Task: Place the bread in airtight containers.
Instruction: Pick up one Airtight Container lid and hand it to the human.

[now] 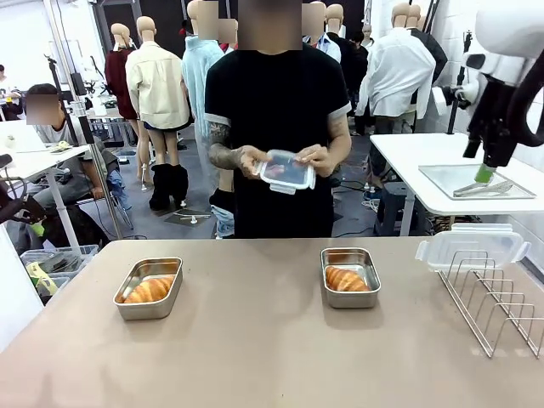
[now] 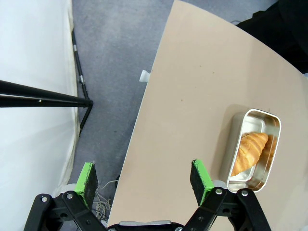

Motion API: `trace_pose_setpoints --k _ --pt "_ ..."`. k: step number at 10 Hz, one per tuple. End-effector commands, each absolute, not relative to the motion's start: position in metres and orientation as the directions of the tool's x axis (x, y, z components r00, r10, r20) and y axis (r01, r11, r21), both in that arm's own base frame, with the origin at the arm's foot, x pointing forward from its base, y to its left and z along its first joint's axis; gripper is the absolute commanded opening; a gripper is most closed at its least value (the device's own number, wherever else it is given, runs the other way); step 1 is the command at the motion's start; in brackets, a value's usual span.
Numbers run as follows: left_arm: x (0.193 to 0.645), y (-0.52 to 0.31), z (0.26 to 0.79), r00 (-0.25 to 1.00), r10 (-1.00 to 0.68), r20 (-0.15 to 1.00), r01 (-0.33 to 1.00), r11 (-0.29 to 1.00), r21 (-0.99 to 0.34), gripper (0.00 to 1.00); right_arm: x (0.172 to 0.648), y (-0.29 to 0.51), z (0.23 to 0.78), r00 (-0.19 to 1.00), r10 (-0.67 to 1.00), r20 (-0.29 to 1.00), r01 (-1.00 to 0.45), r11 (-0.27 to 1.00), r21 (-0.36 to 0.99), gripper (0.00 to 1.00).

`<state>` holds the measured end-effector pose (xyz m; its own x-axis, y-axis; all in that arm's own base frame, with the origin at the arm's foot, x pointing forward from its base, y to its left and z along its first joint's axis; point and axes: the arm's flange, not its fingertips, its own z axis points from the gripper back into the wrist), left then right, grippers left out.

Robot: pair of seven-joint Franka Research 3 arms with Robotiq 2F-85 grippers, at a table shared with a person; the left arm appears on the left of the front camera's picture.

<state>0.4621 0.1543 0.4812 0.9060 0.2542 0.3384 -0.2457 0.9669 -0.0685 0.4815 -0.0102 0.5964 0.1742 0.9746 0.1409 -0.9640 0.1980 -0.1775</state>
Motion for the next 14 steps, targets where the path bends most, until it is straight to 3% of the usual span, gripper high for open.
trace_pose_setpoints --k 1,5,6,14 --pt "0.459 0.155 0.481 0.905 0.252 0.343 -0.251 0.967 -0.047 1.0 0.499 -0.02 0.575 0.177 0.967 0.181 -0.97 0.203 -0.137 1.0" --pt "0.459 0.155 0.481 0.905 0.252 0.343 -0.251 0.967 -0.047 1.0 0.487 -0.041 0.558 0.281 0.935 0.215 -0.947 0.306 -0.095 1.0" --pt "0.459 0.155 0.481 0.905 0.252 0.343 -0.251 0.967 -0.047 1.0 0.503 -0.037 0.552 0.234 0.958 0.163 -0.964 0.251 -0.093 1.0" --pt "0.459 0.155 0.481 0.905 0.252 0.343 -0.251 0.967 -0.047 1.0 0.503 -0.037 0.552 0.234 0.958 0.163 -0.964 0.251 -0.093 1.0"
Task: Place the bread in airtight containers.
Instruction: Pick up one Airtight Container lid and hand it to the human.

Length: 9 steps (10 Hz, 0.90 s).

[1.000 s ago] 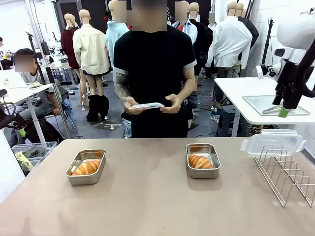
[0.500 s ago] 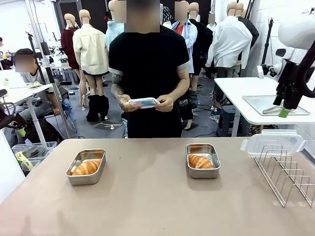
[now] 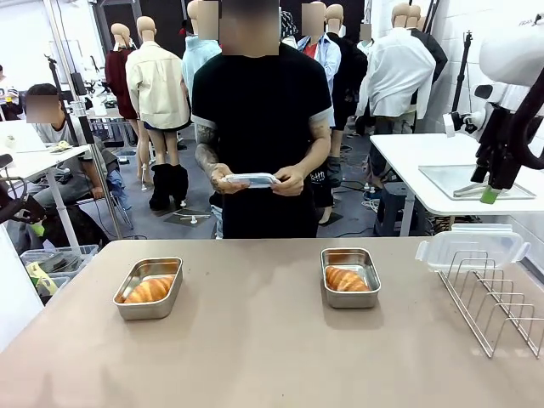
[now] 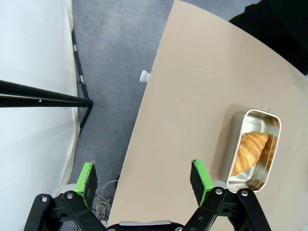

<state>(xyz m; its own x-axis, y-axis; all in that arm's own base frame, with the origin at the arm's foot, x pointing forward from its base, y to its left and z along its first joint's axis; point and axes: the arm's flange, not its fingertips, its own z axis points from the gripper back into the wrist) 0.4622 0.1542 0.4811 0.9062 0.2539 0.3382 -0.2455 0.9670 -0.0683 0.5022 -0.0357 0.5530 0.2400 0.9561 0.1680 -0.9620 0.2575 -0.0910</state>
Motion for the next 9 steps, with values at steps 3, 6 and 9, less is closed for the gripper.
trace_pose_setpoints --k 3,6,9 --pt "0.4591 0.155 0.481 0.905 0.252 0.343 -0.251 0.967 -0.047 1.0 0.5033 -0.0366 0.5523 0.234 0.958 0.163 -0.964 0.251 -0.093 1.0" --pt "0.4591 0.155 0.481 0.905 0.252 0.343 -0.251 0.967 -0.047 1.0 0.5033 -0.0366 0.5523 0.234 0.958 0.163 -0.964 0.251 -0.093 1.0" --pt "0.4591 0.155 0.481 0.905 0.252 0.343 -0.251 0.967 -0.047 1.0 0.5033 -0.0366 0.5523 0.234 0.958 0.163 -0.964 0.251 -0.093 1.0"
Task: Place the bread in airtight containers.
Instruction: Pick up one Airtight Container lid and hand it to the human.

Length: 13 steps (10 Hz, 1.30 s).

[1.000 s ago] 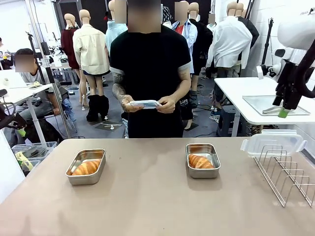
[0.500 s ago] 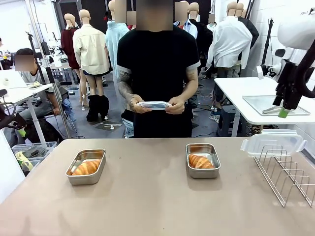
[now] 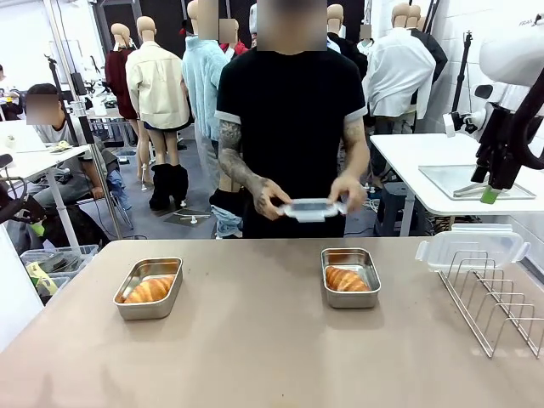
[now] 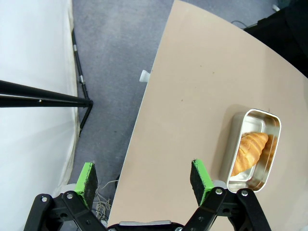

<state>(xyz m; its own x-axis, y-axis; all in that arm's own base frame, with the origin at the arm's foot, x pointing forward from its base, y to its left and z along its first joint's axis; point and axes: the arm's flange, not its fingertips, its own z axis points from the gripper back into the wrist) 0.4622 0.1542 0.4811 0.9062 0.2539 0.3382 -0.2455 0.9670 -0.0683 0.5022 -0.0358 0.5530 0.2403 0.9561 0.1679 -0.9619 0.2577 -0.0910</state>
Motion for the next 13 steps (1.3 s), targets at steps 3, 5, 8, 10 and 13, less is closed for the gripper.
trace_pose_setpoints --k 3,5,8,10,13 --pt "0.4591 0.155 0.481 0.905 0.252 0.343 -0.251 0.967 -0.047 1.0 0.5033 -0.0366 0.5523 0.234 0.958 0.163 -0.964 0.251 -0.093 1.0" --pt "0.4591 0.155 0.481 0.905 0.252 0.343 -0.251 0.967 -0.047 1.0 0.5033 -0.0366 0.5523 0.234 0.958 0.163 -0.964 0.251 -0.093 1.0" --pt "0.4591 0.155 0.481 0.905 0.252 0.343 -0.251 0.967 -0.047 1.0 0.5033 -0.0366 0.5523 0.234 0.958 0.163 -0.964 0.251 -0.093 1.0" --pt "0.4591 0.155 0.481 0.905 0.252 0.343 -0.251 0.967 -0.047 1.0 0.5033 -0.0366 0.5523 0.234 0.958 0.163 -0.964 0.251 -0.093 1.0" --pt "0.4591 0.155 0.481 0.905 0.252 0.343 -0.251 0.967 -0.047 1.0 0.5033 -0.0366 0.5523 0.234 0.958 0.163 -0.964 0.251 -0.093 1.0"
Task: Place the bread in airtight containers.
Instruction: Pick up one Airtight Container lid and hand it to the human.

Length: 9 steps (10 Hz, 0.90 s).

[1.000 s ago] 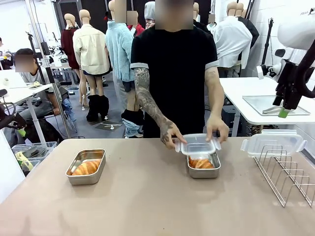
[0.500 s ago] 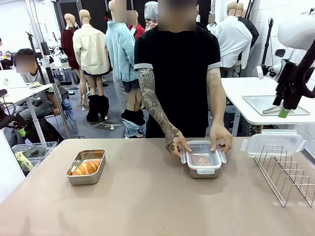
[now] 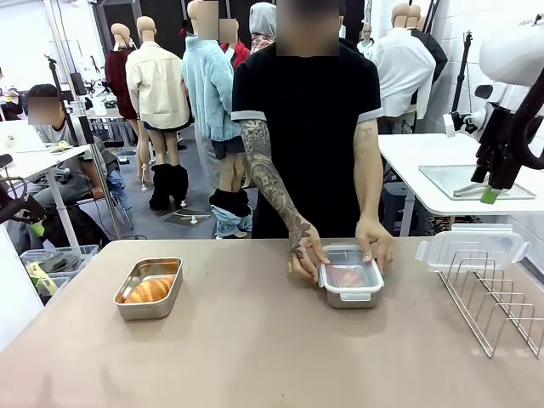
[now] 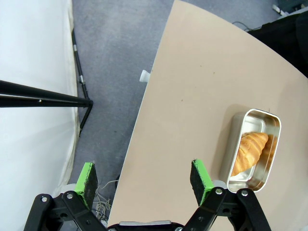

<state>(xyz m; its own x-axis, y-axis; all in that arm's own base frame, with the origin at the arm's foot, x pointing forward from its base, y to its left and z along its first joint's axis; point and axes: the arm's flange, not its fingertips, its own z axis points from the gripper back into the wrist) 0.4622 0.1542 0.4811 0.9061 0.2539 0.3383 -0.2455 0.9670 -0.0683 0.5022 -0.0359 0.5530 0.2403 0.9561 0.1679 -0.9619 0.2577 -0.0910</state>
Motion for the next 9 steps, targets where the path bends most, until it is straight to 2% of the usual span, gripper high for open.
trace_pose_setpoints --k 1,9 --pt "0.4591 0.155 0.481 0.905 0.252 0.343 -0.251 0.967 -0.047 1.0 0.5033 -0.0366 0.5523 0.234 0.958 0.163 -0.964 0.251 -0.093 1.0" --pt "0.4591 0.155 0.481 0.905 0.252 0.343 -0.251 0.967 -0.047 1.0 0.5033 -0.0366 0.5523 0.234 0.958 0.163 -0.964 0.251 -0.093 1.0"
